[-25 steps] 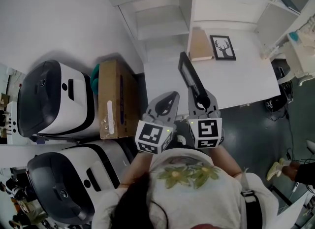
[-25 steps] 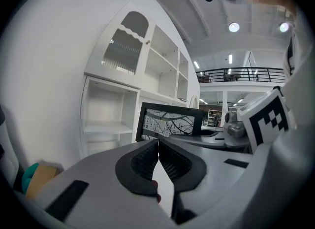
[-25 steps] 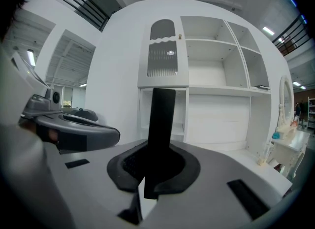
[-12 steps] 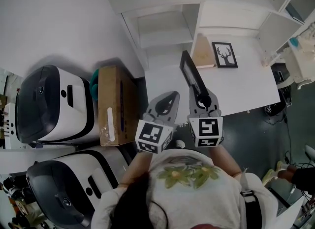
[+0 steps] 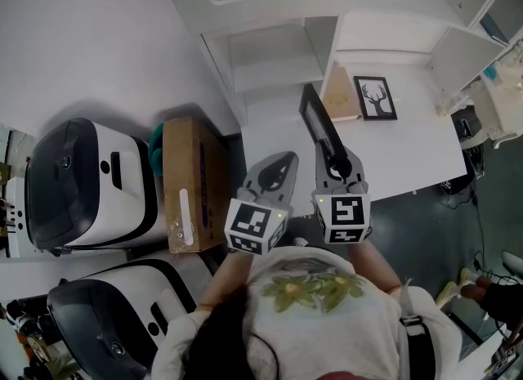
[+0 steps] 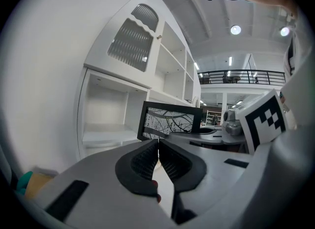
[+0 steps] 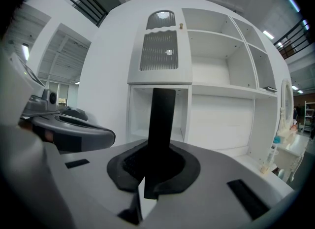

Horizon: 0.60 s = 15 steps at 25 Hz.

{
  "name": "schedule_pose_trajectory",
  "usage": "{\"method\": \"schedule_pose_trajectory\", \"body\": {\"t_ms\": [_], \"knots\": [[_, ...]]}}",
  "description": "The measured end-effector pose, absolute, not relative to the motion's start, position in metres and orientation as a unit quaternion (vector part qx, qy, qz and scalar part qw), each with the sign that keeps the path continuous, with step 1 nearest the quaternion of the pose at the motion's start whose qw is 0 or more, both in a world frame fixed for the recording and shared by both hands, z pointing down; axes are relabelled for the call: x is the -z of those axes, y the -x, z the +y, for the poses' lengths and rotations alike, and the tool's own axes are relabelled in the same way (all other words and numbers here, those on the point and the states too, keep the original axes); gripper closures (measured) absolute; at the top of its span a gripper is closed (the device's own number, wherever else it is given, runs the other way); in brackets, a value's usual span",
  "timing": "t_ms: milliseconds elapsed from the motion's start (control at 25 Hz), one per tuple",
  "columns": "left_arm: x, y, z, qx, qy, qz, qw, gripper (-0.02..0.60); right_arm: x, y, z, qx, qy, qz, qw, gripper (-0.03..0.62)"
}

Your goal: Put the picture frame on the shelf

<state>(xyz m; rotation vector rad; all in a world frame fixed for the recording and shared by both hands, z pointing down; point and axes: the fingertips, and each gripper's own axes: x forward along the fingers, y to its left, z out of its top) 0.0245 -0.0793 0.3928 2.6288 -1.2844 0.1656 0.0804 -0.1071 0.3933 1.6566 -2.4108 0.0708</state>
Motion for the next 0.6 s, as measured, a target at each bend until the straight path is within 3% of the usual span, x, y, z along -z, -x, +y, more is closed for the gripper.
{"method": "schedule_pose_trajectory", "body": {"t_ms": [600], "knots": [[-0.392,-0.016,-0.115,-0.055,-0.899,-0.421,0.105,0.551,-0.393,-0.069,-0.143,-0.028,-0.573,-0.812,0.109,0.553]]}}
